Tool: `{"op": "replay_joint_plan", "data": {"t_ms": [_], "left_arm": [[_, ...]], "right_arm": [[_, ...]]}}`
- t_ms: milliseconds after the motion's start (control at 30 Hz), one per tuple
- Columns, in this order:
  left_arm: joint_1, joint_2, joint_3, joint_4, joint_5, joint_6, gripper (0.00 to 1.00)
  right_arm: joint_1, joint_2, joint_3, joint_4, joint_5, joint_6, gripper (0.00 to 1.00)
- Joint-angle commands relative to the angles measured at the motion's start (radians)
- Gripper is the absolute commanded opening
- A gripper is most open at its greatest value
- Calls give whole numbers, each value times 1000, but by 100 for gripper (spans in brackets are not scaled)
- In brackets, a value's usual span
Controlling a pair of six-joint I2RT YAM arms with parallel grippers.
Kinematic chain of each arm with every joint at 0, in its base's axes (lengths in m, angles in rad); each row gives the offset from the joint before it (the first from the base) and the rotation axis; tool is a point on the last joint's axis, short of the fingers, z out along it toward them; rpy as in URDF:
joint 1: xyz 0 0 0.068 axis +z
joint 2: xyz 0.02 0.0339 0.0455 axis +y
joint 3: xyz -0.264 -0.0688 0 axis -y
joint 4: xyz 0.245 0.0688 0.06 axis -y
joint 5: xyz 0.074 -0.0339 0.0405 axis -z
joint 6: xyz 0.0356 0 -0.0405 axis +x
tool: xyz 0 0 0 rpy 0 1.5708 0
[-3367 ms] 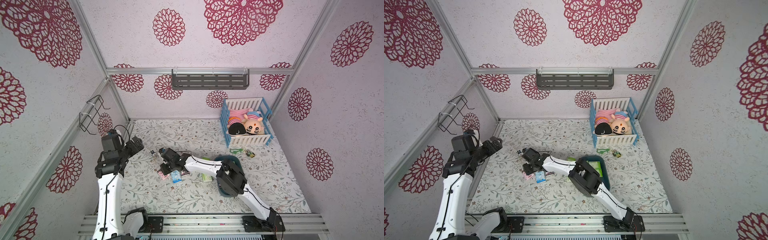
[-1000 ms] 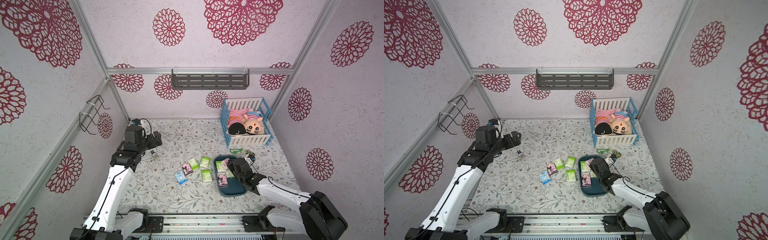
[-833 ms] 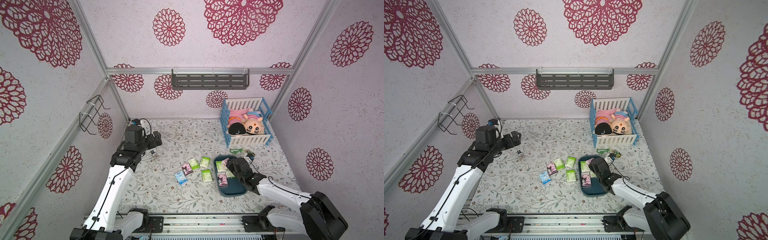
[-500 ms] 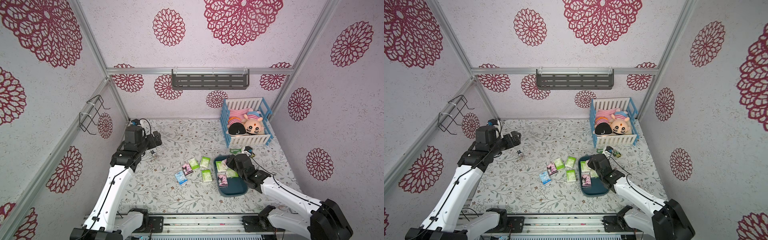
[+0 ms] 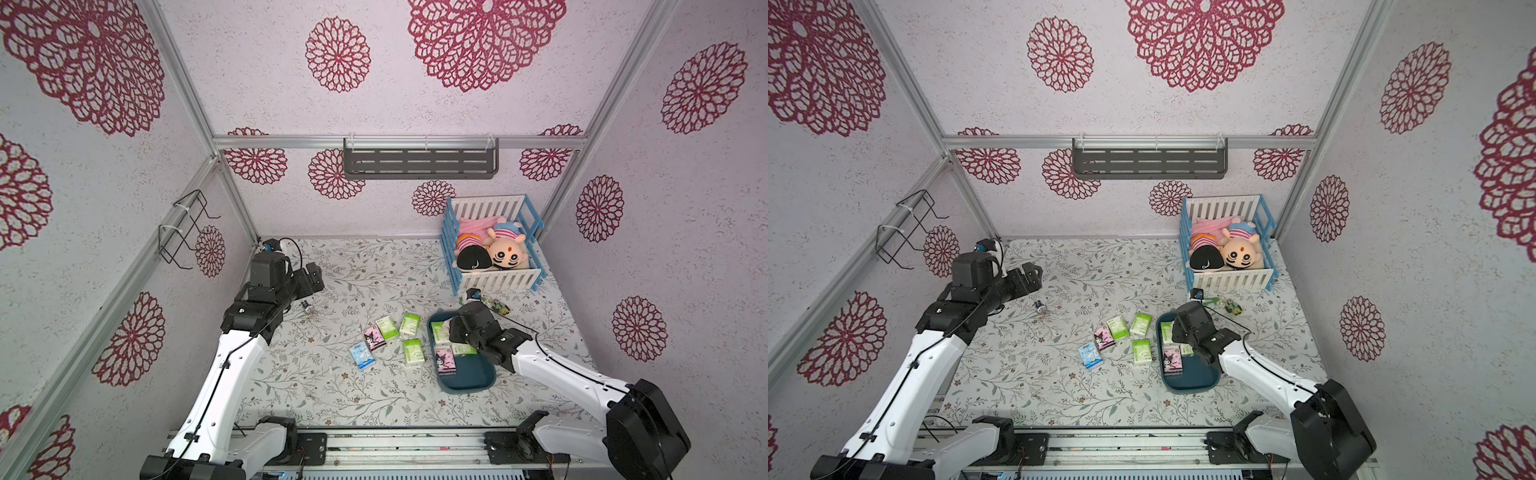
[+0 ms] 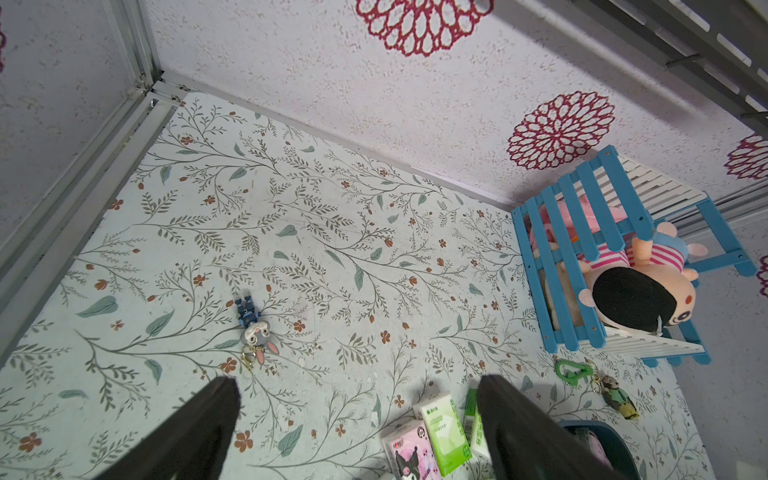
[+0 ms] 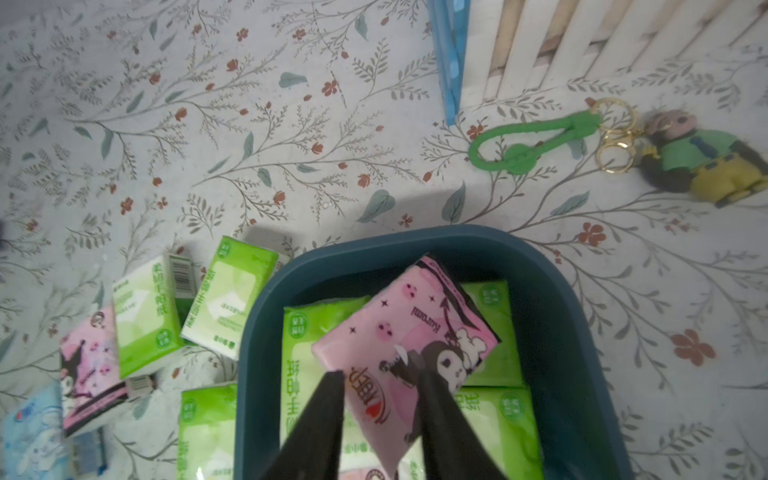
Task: Put the pocket tissues into the storage box
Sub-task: Place the pocket tissues in the storage box.
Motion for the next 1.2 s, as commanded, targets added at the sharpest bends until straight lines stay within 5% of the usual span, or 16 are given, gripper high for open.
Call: {"op": "replay_joint_plan", "data": {"t_ms": [0, 400, 667, 1167], "left_arm": [[-9, -4, -10, 14, 6, 2, 97], [-9, -4, -8, 19, 9, -2, 97], [-8, -8, -3, 16, 5, 0, 97], [-9, 7, 36, -4, -7, 26, 97]], "right_arm": [[7, 15, 59, -10, 13, -45, 30], [6, 67, 119, -69, -57, -138, 48], [5, 102, 111, -94, -31, -185, 49], [4, 190, 158, -113, 65, -78, 3]]}}
